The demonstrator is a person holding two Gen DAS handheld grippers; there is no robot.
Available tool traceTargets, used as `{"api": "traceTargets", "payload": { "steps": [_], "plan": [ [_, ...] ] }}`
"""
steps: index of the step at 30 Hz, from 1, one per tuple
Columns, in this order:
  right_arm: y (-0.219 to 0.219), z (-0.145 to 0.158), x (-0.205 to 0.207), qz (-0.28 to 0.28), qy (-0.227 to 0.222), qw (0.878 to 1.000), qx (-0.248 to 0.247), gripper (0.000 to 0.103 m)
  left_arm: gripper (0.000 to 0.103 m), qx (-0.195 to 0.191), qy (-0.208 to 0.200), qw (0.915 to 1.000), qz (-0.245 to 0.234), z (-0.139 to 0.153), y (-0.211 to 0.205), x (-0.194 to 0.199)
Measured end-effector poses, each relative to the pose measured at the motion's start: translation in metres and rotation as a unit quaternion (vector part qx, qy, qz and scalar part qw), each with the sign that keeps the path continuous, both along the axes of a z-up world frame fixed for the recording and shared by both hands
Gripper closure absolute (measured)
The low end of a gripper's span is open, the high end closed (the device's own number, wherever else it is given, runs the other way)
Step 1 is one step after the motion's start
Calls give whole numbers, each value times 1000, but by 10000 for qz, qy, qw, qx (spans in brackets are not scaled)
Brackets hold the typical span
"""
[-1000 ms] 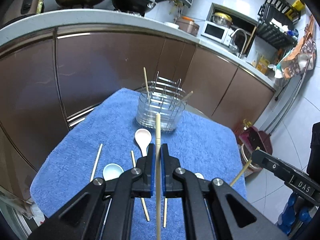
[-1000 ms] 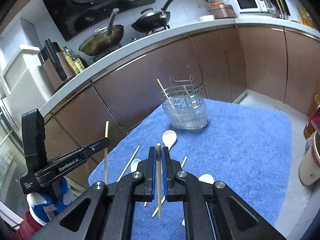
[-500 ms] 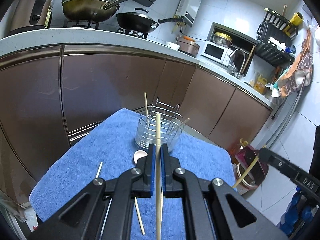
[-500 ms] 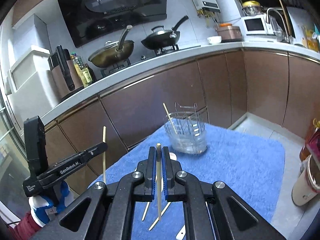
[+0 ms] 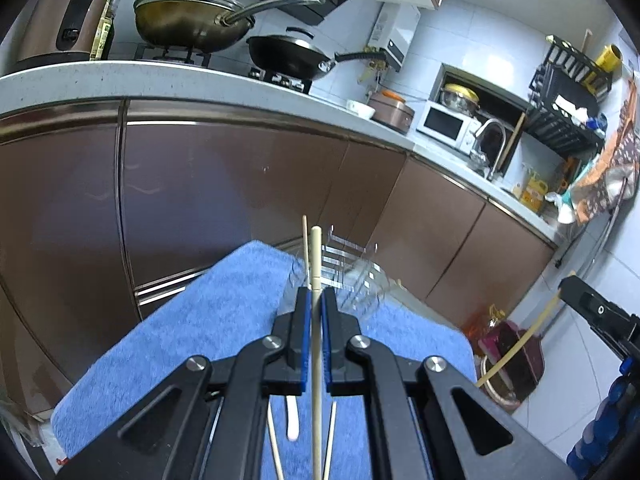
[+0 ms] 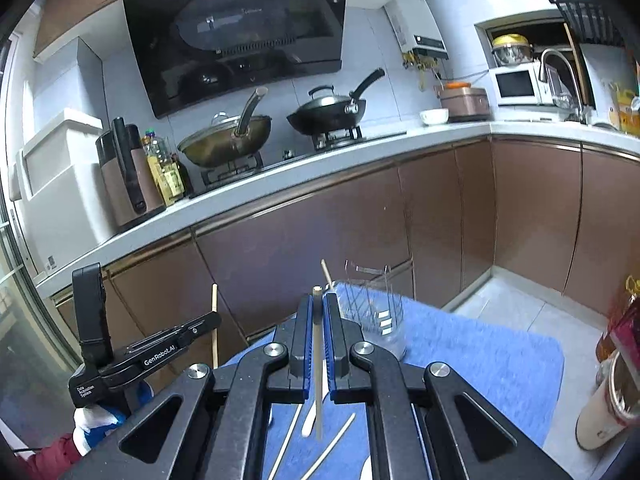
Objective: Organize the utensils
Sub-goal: 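Lift the chopstick with the right gripper and carry it over the caddy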
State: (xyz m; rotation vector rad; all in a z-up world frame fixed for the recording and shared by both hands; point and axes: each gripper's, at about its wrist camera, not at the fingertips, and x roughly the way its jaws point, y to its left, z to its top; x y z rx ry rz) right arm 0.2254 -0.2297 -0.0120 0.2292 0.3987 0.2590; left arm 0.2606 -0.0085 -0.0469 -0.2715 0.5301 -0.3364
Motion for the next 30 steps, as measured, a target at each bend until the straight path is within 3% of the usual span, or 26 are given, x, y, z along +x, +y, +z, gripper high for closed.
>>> {"api": "traceTargets", "payload": {
  "steps": [8, 18, 23, 30],
  "plan": [
    [-12, 28, 30, -86, -506, 9986, 93, 97, 99, -310, -420, 9984, 197, 27, 1, 43],
    [-21, 46, 82, -256, -1074, 9939, 10, 97, 99, -571, -1268, 9883, 624, 61, -28, 104],
    [-29, 31, 115, -338, -1087, 9935, -50, 97, 99, -627, -1409, 9855, 709, 54, -48, 141],
    [-40, -7, 153, -359, -850, 9957, -74, 97, 99, -499, -1269, 9866, 893, 17, -73, 188]
  ]
}}
